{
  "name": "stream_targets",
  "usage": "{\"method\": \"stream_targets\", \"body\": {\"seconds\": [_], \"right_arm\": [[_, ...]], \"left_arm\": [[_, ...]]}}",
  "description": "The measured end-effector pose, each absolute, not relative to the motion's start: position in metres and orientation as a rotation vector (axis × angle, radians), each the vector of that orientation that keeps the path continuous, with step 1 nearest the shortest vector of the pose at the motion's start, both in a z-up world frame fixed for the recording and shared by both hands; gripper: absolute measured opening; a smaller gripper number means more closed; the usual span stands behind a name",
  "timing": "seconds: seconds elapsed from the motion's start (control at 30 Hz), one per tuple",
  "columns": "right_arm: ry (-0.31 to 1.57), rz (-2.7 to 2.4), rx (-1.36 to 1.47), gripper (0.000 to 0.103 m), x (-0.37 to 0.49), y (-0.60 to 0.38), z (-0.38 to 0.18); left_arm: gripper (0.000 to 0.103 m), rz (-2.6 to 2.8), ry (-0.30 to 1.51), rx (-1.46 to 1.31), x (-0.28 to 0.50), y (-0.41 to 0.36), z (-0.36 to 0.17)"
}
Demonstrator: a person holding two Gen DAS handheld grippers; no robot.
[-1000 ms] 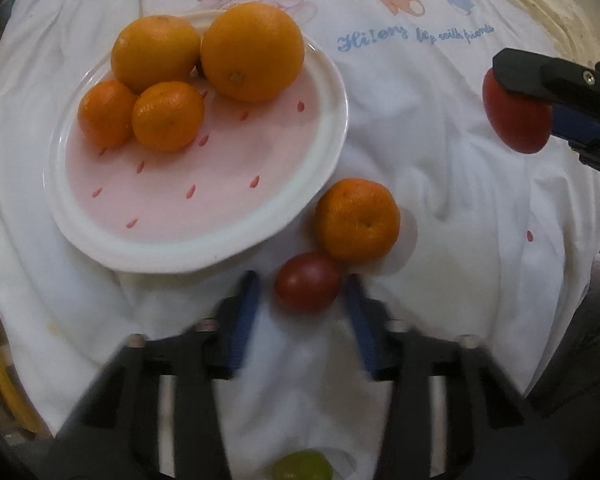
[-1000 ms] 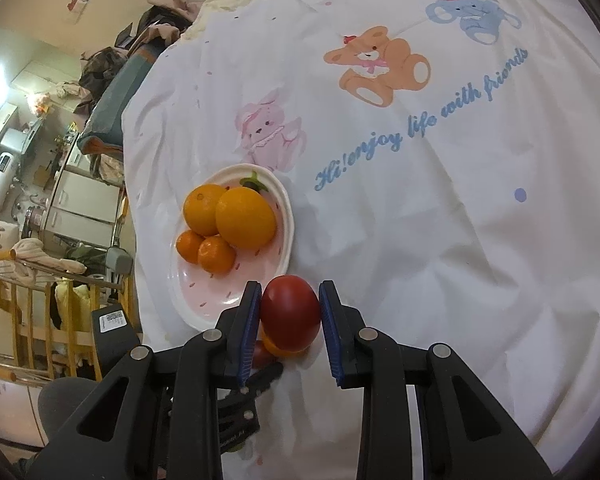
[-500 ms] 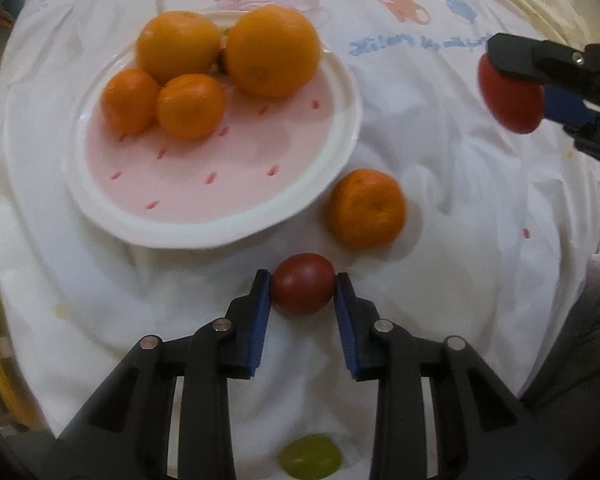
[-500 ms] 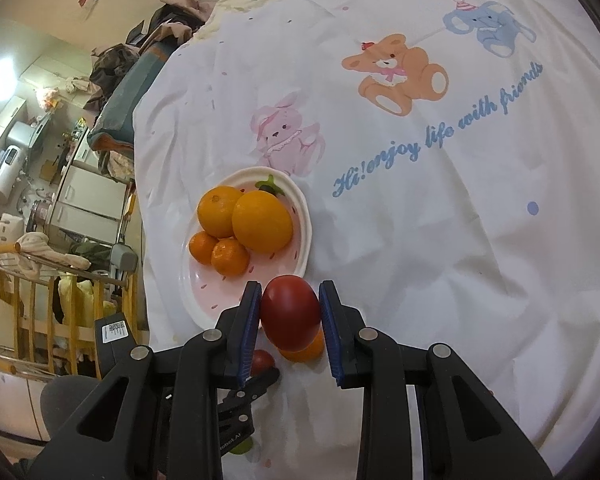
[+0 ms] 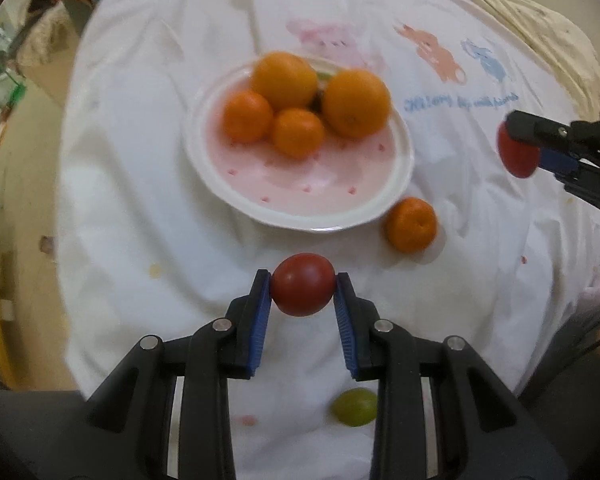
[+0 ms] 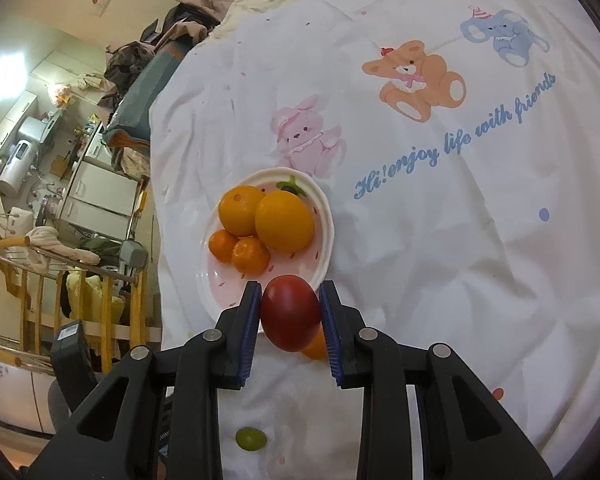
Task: Organize fruits
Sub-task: 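Place the large red tomato on the plate with the right tool while the left carries its tomato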
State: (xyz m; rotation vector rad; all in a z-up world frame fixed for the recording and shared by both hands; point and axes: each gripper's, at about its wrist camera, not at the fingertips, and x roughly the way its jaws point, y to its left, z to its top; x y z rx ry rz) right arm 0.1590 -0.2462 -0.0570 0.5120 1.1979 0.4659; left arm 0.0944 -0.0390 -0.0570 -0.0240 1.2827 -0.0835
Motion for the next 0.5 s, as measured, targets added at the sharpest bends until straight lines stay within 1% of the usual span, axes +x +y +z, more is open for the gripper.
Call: {"method": "stream_targets", "body": {"seconds": [0.27, 0.5], "right_arm": [[1.169, 0.482, 0.523, 0.031, 0.155, -0.252, -0.045], [1.106, 0.485, 0.525, 0.031, 0.155, -0.259, -0.029]], "left_arm": [[0.027, 0.049, 1.238, -0.061, 0.105, -0.009, -0.029], [0.028, 0.114, 1.182, -0.121, 0.121, 0.008, -0.01]]}}
